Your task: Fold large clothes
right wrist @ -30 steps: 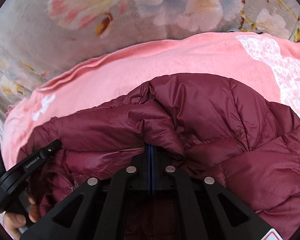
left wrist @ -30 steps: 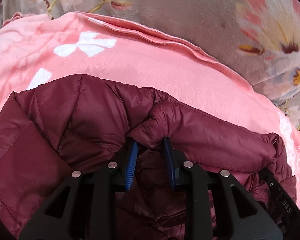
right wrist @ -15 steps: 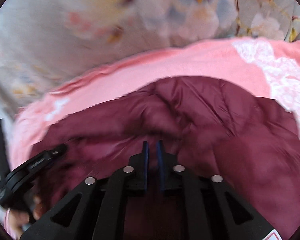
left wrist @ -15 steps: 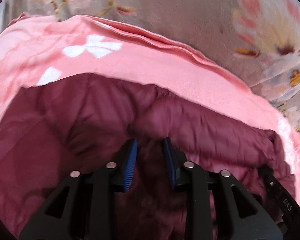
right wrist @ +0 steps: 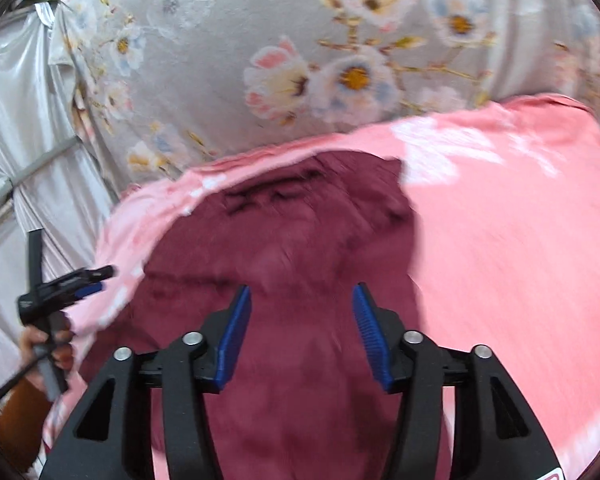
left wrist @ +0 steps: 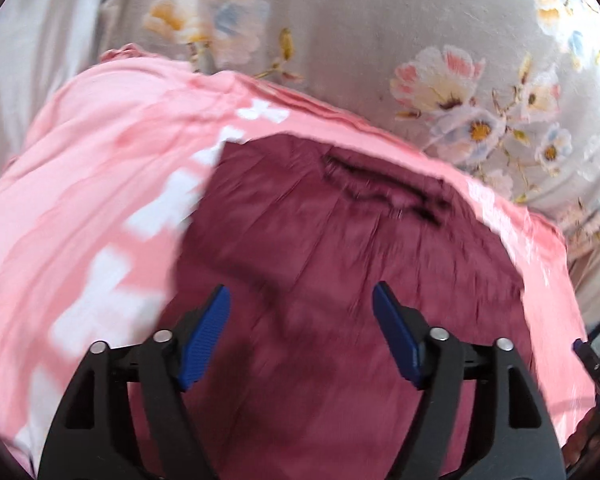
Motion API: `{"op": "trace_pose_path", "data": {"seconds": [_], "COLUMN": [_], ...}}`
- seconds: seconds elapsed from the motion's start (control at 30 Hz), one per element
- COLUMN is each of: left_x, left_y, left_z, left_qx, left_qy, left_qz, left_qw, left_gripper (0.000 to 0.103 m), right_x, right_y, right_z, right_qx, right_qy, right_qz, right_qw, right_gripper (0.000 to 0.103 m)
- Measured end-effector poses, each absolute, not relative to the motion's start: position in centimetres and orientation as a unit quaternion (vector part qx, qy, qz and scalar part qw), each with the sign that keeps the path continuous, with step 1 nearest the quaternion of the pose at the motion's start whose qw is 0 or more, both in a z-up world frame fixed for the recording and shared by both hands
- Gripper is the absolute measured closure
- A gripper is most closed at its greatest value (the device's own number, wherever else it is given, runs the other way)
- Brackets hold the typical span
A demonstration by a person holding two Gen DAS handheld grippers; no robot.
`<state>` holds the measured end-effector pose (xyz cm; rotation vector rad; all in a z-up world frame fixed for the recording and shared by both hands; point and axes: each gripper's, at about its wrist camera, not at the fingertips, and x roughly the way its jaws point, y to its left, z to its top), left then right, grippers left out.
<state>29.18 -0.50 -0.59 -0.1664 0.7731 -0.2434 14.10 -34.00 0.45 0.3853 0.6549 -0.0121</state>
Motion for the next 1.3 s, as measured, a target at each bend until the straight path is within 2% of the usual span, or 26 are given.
{"op": "trace_pose_path", "data": {"seconds": [0.1,0.3,0.5,0.57,0.8,0.87,0.93,1.03,1.07,1.1,1.17,1.2,1.23,1.27,1.3], "left_x": [26.2,22.2,20.1,20.0,19.2,19.2,19.4,19.4,19.4,19.3,19.2,19.2,19.3,19.3,19.2], "left_y": [2.1,8.6,10.2,9.7,11.6,12.9,12.9,11.7,11.4,11.1,10.9,10.9,11.0,11.1,11.1], "left_z": [-1.8,-5.9,-8.0,-8.1,-7.2,-7.6,-7.9,-8.2,-8.2,-8.1,-7.9,-7.8,-7.8,-8.0,-7.9], "left_qx": [-0.075,-0.148,-0.154,-0.158,-0.178,-0.205,-0.196,-0.159,-0.155,-0.153,-0.162,-0.173,-0.188,-0.215,-0.222], "left_qy": [0.403,0.449,0.454,0.454,0.436,0.445,0.450,0.454,0.454,0.453,0.455,0.459,0.464,0.475,0.476], "left_qz": [-0.102,-0.047,-0.033,-0.042,0.034,0.030,0.025,0.023,0.020,0.017,-0.006,-0.023,-0.043,-0.070,-0.073], "left_qw": [0.906,0.880,0.877,0.876,0.882,0.871,0.871,0.877,0.877,0.878,0.876,0.871,0.865,0.851,0.848], "left_gripper": [0.027,0.026,0.024,0.014,0.015,0.015,0.015,0.015,0.017,0.019,0.048,0.056,0.079,0.093,0.095], "right_x": [9.9,4.9,4.5,4.9,6.1,6.3,6.5,6.6,6.5,6.4,6.1,6.0,5.8,5.5,5.3], "right_y": [-34.7,-37.1,-37.0,-36.9,-35.0,-34.7,-34.7,-34.7,-34.7,-34.8,-34.5,-34.2,-34.0,-33.8,-33.5], "right_z": [-1.2,-5.5,-7.9,-7.7,-7.8,-7.9,-8.0,-8.4,-8.4,-8.3,-8.0,-7.7,-7.4,-7.1,-6.7], "right_qx": [0.204,0.263,0.295,0.310,0.312,0.315,0.322,0.340,0.349,0.353,0.349,0.345,0.341,0.335,0.329], "right_qy": [0.337,0.366,0.374,0.368,0.373,0.370,0.370,0.370,0.367,0.365,0.360,0.357,0.355,0.352,0.349], "right_qz": [-0.028,-0.089,-0.097,-0.081,-0.069,-0.068,-0.061,-0.058,-0.057,-0.057,-0.059,-0.060,-0.061,-0.062,-0.063], "right_qw": [0.919,0.888,0.874,0.873,0.871,0.871,0.869,0.863,0.860,0.860,0.863,0.866,0.868,0.872,0.875], "right_gripper": [0.042,0.040,0.039,0.039,0.040,0.047,0.065,0.086,0.089,0.093,0.097,0.098,0.099,0.099,0.099]}}
